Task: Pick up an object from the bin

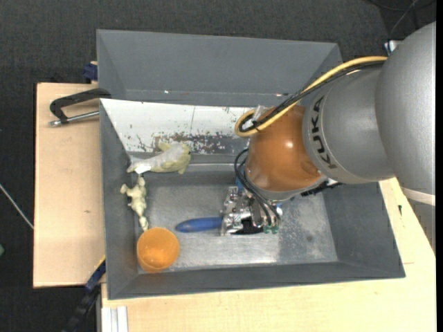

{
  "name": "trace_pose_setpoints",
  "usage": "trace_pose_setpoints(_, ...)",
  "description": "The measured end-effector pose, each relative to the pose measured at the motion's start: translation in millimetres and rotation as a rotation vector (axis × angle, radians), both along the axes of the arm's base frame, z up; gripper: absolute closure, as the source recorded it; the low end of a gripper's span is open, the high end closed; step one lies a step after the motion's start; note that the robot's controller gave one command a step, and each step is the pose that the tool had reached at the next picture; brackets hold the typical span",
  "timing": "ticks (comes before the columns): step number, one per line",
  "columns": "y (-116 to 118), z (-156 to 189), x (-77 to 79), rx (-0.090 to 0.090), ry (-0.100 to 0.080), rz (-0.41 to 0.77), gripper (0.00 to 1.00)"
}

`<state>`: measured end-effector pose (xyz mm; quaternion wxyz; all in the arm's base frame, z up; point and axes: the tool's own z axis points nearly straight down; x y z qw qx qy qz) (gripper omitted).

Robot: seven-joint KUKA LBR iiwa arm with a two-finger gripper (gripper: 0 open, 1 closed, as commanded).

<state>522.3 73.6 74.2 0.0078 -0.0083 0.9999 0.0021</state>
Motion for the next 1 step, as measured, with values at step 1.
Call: trace_pose_setpoints(1,-5.5,164.4,-8.8,-0.003,0.003,0.025,1.00)
